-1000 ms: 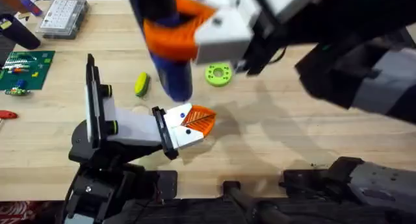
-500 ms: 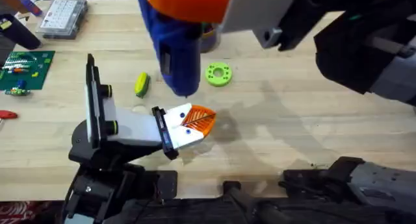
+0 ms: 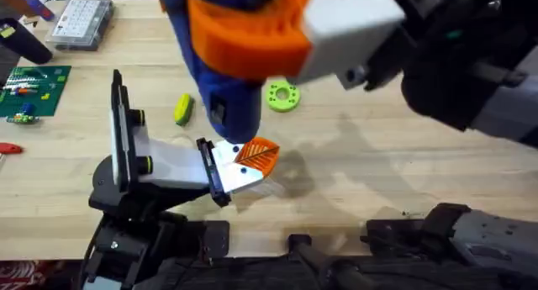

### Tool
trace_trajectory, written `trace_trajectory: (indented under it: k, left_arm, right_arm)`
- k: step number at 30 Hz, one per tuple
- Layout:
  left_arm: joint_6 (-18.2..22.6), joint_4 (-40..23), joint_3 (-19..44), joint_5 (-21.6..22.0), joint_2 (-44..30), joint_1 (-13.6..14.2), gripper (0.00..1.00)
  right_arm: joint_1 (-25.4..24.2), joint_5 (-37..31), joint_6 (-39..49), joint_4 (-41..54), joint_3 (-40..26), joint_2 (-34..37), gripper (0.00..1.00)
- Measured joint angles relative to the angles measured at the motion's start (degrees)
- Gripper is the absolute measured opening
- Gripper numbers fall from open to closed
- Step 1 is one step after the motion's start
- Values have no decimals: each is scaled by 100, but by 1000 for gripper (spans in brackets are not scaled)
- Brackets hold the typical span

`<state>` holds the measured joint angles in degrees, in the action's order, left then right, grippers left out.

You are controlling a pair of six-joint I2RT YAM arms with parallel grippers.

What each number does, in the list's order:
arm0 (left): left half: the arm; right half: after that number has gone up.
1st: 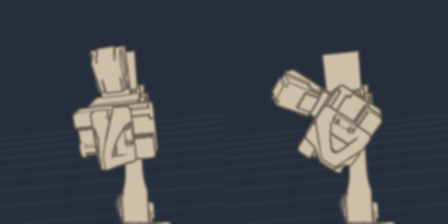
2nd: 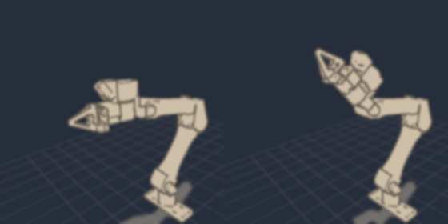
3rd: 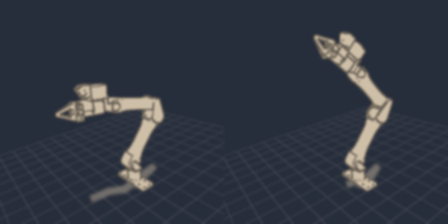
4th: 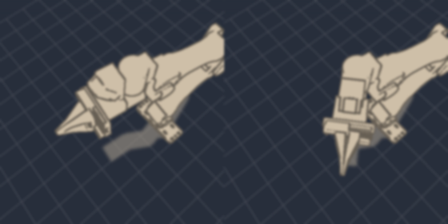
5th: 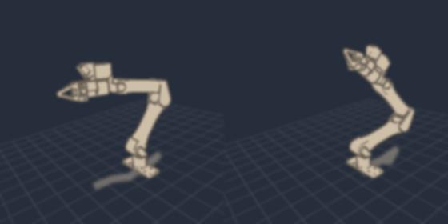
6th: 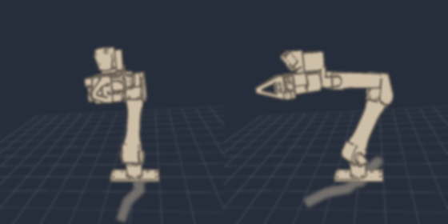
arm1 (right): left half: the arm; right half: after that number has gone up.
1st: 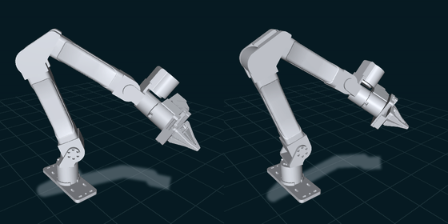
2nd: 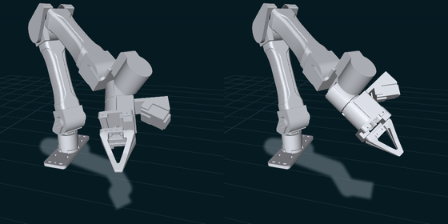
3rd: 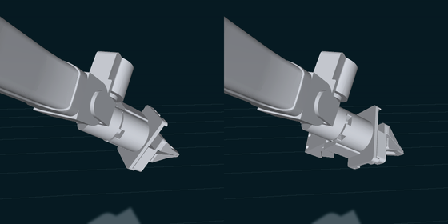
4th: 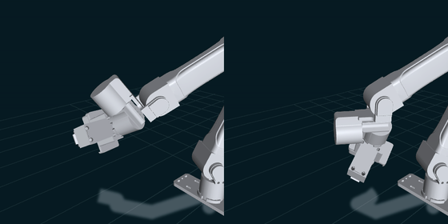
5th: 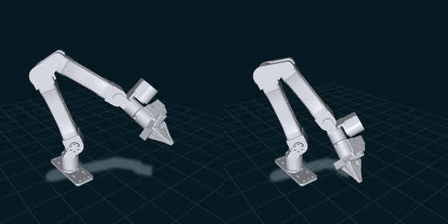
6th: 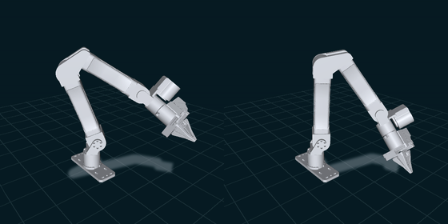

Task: Pick up the gripper from the table and insert it into the empty holder that is missing its gripper. Then pick up a screw, insert it into the mounting hole, and use the screwdriver to tighten it. Finally, clean up the table by picking up the vegetable and placing it into the bucket.

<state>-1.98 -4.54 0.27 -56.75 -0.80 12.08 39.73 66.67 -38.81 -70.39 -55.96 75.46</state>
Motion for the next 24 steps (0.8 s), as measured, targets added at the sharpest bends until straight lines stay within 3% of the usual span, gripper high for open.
trace_trajectory:
  k: [24]
  left_arm:
    - [0, 0, 0, 2, 0, 0, 13]
  right_arm:
    - [-62, -206, -54, -168, 194, 292, 35]
